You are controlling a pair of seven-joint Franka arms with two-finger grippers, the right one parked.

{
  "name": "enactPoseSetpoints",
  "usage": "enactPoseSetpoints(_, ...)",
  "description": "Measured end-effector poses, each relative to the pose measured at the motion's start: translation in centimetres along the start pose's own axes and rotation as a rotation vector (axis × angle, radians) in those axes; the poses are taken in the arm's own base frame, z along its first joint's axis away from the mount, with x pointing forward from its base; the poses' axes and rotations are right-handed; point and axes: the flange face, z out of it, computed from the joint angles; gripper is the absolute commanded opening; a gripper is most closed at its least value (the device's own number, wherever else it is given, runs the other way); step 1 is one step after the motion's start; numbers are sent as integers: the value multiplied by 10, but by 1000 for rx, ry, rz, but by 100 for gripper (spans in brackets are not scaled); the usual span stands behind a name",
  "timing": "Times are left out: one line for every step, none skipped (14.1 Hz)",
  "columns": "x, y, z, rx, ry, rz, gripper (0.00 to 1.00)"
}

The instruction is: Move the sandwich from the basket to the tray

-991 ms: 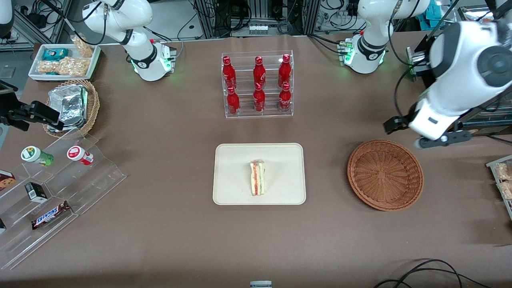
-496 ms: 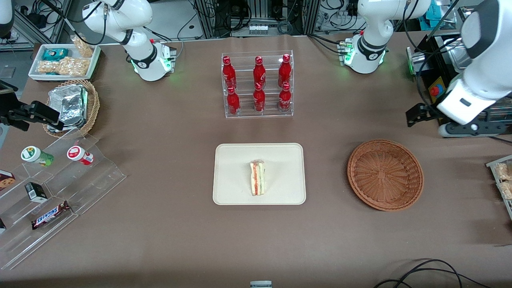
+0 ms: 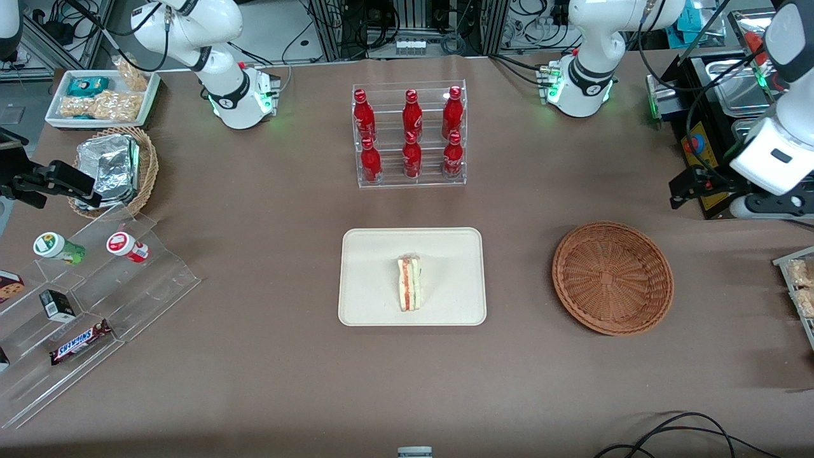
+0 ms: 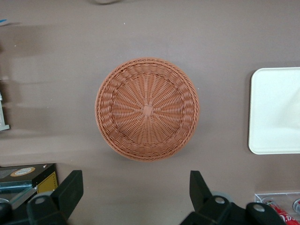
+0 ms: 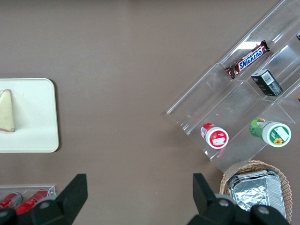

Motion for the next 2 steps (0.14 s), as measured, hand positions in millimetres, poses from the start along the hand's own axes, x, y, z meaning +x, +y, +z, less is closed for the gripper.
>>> enactPoseSetpoints(1, -2, 1, 0, -8, -3, 100)
enactPoseSetpoints(1, -2, 2, -1, -19, -3, 100)
